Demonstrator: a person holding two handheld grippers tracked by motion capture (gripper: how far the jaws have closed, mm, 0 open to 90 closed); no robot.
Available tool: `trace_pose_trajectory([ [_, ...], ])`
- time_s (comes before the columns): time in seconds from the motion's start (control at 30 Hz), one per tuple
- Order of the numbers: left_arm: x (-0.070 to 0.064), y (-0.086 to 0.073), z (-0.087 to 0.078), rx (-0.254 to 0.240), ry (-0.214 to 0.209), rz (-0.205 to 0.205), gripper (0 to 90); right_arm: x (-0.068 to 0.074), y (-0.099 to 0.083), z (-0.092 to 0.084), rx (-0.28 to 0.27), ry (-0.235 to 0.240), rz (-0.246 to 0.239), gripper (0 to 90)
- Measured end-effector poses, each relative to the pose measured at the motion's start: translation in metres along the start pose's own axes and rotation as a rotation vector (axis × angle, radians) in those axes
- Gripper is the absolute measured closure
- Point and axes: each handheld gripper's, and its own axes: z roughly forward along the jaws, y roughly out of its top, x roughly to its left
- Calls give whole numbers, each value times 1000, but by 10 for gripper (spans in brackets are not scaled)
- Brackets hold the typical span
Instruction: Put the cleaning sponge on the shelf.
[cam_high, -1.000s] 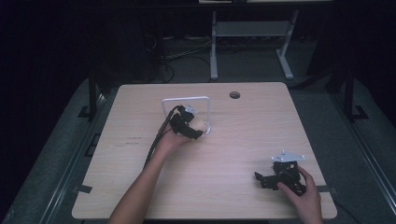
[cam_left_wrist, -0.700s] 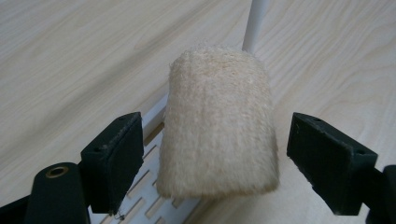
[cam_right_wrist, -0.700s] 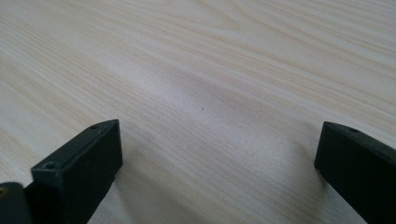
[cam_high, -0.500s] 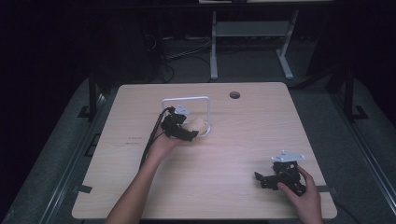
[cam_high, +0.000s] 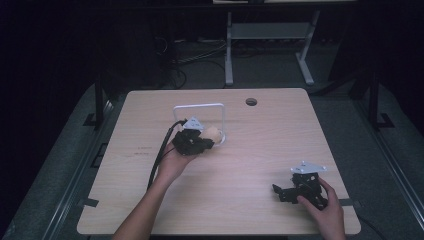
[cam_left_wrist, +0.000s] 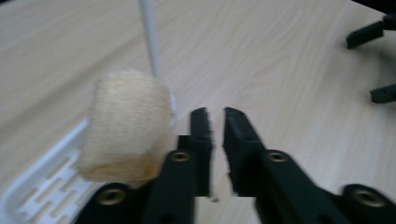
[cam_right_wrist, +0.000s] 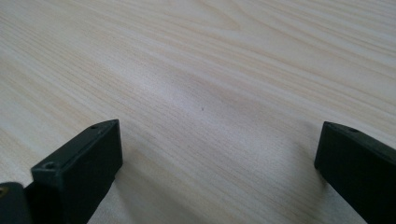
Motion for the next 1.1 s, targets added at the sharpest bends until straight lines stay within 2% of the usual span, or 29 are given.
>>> trace_pose_trajectory([
  [0.03,-1,-1,3,3,-10,-5,898,0,0,0,0,0,0,7],
  [0.17,-2,-9,16,39,-13,2,899,0,0,0,0,0,0,7],
  [0.5,7,-28,41,80,11,-42,889,0,0,0,0,0,0,7],
  [0.73,14,-33,42,83,34,-61,878,0,0,0,0,0,0,7],
  [1.1,28,-38,33,88,76,-88,876,0,0,0,0,0,0,7],
])
